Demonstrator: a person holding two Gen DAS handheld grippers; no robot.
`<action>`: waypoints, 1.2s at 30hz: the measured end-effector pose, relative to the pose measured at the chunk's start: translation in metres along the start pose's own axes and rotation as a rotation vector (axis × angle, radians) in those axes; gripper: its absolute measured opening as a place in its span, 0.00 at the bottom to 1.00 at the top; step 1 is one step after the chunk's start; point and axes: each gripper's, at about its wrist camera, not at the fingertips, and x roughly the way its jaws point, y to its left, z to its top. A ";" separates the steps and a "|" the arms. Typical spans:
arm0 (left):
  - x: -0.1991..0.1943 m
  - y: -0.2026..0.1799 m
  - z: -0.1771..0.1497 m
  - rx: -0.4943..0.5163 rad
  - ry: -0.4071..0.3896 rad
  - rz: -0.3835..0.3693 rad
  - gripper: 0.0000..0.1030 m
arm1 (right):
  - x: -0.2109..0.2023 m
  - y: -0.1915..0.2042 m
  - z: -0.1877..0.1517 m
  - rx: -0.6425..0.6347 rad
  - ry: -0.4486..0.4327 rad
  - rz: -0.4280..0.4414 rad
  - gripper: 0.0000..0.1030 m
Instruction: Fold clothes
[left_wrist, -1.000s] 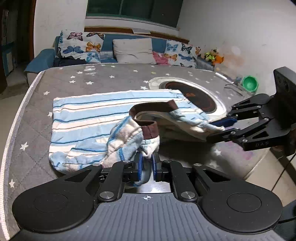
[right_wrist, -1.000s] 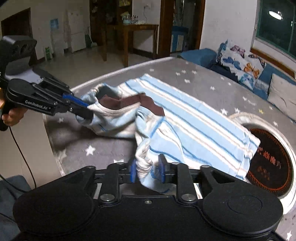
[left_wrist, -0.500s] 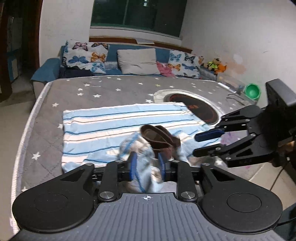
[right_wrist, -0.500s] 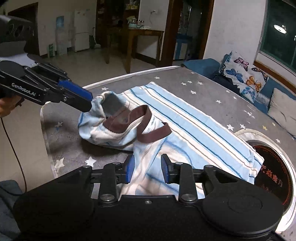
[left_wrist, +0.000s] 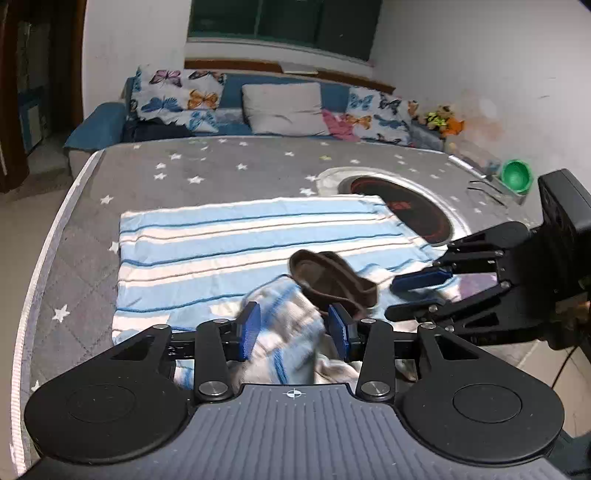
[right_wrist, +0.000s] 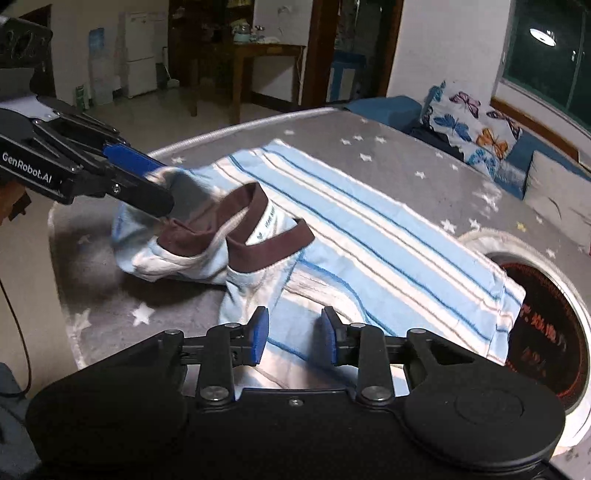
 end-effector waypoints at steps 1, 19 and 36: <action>0.002 0.002 -0.001 -0.009 0.009 0.002 0.16 | 0.002 0.001 -0.001 -0.007 0.004 -0.001 0.33; -0.029 0.035 -0.012 -0.103 -0.031 0.097 0.11 | 0.014 0.008 0.004 -0.042 -0.034 -0.046 0.45; -0.030 0.050 -0.015 -0.140 -0.021 0.135 0.11 | -0.044 -0.036 0.001 0.088 -0.148 -0.118 0.10</action>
